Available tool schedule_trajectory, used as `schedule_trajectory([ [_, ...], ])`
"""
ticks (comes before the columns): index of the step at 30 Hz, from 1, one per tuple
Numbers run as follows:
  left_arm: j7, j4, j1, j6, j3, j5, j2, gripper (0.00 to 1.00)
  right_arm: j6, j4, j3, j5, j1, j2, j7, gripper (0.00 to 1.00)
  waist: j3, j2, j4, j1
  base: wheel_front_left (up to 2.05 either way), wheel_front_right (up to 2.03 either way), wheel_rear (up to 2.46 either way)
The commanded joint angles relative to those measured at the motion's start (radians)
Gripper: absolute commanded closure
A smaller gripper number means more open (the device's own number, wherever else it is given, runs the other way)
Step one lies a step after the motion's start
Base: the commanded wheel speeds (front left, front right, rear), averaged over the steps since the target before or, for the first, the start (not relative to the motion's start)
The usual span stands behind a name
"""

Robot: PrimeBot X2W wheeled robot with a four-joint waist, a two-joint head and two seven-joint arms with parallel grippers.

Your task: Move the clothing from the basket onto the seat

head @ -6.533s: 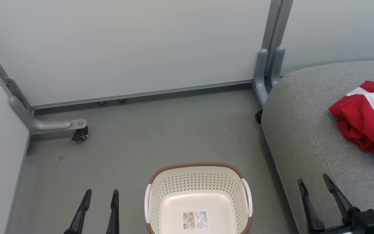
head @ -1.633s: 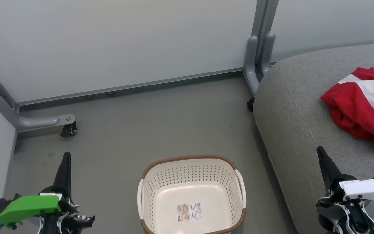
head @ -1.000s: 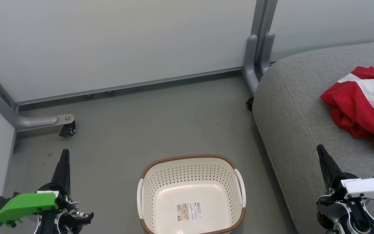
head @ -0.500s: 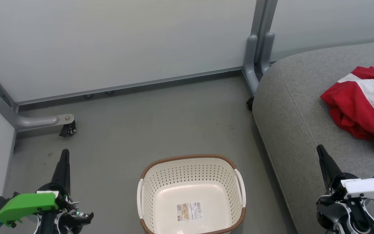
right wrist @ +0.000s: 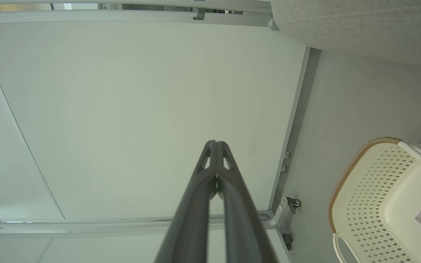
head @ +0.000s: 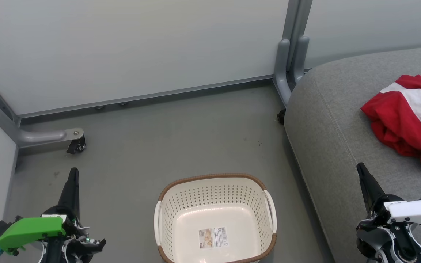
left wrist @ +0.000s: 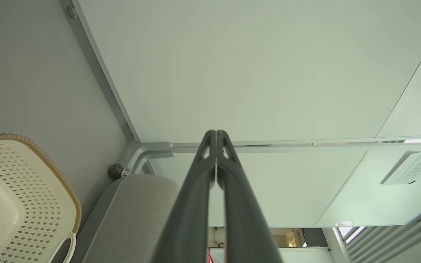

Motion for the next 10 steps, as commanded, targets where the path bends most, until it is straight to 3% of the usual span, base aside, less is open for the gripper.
schedule_trajectory([
  [1, 0.001, 0.001, -0.012, -0.003, 0.004, 0.004, 0.0, 1.0, 0.0, 0.003, -0.004, -0.003, -0.01, -0.001, 0.006, 1.0, 0.0, 0.0036, 0.0, 0.0, 0.0, 0.0, 0.0],
  [10, 0.003, 0.001, -0.012, -0.003, 0.006, 0.006, -0.002, 1.0, 0.0, 0.003, -0.006, -0.005, -0.01, 0.0, 0.007, 1.0, 0.0, 0.0036, 0.0, 0.0, 0.0, 0.0, 0.0],
])
